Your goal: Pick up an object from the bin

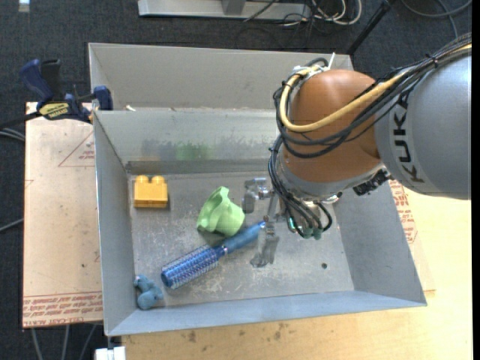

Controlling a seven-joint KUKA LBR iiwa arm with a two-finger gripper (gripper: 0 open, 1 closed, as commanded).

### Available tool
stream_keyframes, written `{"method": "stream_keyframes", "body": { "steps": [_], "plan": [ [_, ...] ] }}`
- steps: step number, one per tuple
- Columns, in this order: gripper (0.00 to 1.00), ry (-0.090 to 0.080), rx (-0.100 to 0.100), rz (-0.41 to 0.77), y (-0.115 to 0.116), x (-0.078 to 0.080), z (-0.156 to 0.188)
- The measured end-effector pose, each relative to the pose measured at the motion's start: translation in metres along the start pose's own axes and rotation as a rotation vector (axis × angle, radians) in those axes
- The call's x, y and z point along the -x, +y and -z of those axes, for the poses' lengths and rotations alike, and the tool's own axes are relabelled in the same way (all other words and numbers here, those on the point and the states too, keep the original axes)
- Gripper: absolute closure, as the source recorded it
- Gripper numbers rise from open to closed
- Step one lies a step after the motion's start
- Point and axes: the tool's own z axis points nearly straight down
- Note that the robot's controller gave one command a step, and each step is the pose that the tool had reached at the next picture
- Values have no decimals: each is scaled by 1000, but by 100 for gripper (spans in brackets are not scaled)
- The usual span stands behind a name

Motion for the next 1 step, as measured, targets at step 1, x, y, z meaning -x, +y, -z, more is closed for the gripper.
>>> {"method": "stream_keyframes", "body": {
  "steps": [1],
  "plan": [
    [0,-1,0,-193,18,30,-127]
  ]
}}
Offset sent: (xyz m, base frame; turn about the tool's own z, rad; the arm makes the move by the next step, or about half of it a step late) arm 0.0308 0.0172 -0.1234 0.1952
